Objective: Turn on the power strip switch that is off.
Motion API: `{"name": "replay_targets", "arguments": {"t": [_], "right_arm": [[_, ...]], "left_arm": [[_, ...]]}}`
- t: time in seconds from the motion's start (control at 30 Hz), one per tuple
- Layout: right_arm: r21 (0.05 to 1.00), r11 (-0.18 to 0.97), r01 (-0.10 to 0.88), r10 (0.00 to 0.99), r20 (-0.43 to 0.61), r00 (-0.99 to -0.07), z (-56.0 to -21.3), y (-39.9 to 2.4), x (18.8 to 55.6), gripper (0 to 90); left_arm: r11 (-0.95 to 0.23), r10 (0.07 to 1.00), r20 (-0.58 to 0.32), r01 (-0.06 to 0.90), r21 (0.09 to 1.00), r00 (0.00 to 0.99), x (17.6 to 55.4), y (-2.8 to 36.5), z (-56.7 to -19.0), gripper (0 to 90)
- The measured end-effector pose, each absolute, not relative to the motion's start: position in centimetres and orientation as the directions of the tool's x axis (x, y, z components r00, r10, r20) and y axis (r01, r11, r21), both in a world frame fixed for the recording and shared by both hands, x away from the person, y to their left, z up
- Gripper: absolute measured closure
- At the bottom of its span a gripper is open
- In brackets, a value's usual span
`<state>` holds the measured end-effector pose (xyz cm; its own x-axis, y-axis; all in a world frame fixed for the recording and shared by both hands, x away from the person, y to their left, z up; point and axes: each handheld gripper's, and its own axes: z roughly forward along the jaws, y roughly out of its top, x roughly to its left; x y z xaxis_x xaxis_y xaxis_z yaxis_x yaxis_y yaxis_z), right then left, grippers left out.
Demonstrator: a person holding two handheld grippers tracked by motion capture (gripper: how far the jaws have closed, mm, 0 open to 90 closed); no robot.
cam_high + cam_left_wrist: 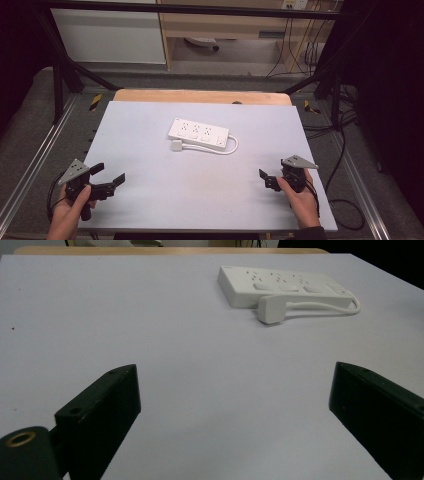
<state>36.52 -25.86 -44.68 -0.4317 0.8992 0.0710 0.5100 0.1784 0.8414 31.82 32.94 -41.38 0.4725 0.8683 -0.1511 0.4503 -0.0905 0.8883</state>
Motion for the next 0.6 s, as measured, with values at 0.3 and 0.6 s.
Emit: {"name": "replay_targets", "arguments": {"t": [0.3, 0.6], "right_arm": [[0.844, 0.159, 0.512, 0.904, 0.085, -0.42, -44.65, -26.19, 36.55, 5.0], [0.853, 0.163, 0.495, 0.897, 0.08, -0.434, -43.84, -26.03, 36.51, 4.2]], "left_arm": [[-0.086, 0.87, -0.152, 0.448, 0.89, 0.47, 31.79, 32.96, -41.27, 6.3], [-0.099, 0.87, -0.145, 0.455, 0.885, 0.471, 31.87, 32.86, -41.41, 6.3]]}}
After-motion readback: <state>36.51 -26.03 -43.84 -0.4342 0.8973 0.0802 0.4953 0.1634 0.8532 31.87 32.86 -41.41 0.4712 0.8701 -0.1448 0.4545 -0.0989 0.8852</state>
